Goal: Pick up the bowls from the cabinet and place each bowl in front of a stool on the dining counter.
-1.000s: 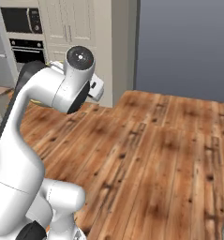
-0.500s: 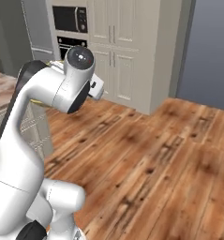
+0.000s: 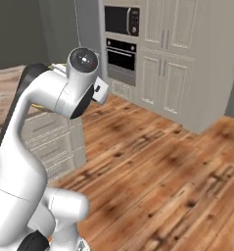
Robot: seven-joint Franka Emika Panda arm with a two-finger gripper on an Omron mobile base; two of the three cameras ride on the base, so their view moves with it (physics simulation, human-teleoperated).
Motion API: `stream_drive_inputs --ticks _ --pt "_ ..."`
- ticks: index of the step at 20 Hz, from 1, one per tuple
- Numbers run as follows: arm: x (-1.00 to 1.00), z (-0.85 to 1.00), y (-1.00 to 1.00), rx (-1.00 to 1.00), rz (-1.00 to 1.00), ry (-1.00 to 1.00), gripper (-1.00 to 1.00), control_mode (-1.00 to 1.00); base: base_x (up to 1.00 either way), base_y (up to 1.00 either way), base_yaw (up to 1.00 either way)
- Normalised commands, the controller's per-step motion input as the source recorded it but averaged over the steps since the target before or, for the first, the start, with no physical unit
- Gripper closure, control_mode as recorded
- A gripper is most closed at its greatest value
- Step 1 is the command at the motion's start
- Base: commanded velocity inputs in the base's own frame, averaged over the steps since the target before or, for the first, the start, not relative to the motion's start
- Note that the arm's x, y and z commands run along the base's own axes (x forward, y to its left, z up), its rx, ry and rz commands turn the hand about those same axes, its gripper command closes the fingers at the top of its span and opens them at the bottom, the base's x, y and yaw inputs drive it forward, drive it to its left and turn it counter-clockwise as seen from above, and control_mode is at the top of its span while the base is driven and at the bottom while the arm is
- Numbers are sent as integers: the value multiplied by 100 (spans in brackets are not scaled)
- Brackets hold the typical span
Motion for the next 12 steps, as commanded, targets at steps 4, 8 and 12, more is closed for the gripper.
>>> stream_drive_inputs --ticks 4,8,12 --pt "0 0 0 0 0 0 100 100 72 23 39" --pt "0 0 0 0 0 0 100 100 61 23 39" --pt "0 0 0 0 0 0 100 100 29 33 39"
